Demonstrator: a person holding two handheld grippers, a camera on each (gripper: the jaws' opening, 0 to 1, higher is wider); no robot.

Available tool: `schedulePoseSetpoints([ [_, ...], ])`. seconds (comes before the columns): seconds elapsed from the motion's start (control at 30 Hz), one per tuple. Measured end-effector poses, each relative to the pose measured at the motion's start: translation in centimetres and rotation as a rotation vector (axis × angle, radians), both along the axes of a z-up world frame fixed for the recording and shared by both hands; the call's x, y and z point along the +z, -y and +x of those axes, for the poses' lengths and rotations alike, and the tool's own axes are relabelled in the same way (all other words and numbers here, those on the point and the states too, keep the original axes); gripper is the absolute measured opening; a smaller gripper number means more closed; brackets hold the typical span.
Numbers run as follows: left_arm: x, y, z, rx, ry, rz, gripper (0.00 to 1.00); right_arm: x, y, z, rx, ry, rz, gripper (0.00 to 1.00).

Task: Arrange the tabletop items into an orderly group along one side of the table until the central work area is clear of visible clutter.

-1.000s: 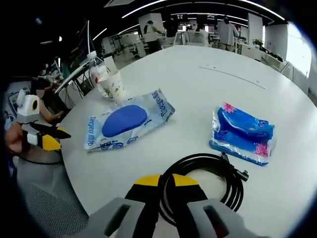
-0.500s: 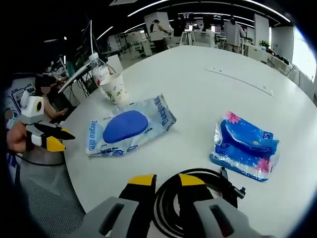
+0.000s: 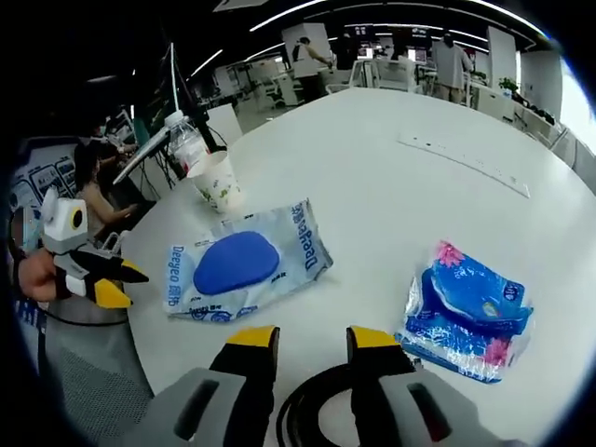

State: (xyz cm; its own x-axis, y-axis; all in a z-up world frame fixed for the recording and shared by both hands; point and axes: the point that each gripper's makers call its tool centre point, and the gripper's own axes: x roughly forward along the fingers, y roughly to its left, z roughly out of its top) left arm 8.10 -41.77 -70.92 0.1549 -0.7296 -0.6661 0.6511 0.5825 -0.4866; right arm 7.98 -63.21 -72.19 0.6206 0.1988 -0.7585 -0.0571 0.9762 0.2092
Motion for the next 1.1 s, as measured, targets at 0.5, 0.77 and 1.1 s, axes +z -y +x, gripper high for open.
schedulePoseSetpoints([
  [0.5,-0.6,0.8,0.4,0.017,-0.012,0.001,0.35,-0.7,0.3,1.9,0.022,-0.025,0.002,0.26],
  [0.77,-1.1,1.5,0.2,-0.009,-0.017,0.021,0.33,-0.9,0.5,3.1,0.029,-0.036,0.000,0.25],
  [1.1,-2.1,2.1,0.4,-0.009,-0.032,0.039,0.28,-1.6,0.3,4.6,0.040,-0.056,-0.002,0.24],
])
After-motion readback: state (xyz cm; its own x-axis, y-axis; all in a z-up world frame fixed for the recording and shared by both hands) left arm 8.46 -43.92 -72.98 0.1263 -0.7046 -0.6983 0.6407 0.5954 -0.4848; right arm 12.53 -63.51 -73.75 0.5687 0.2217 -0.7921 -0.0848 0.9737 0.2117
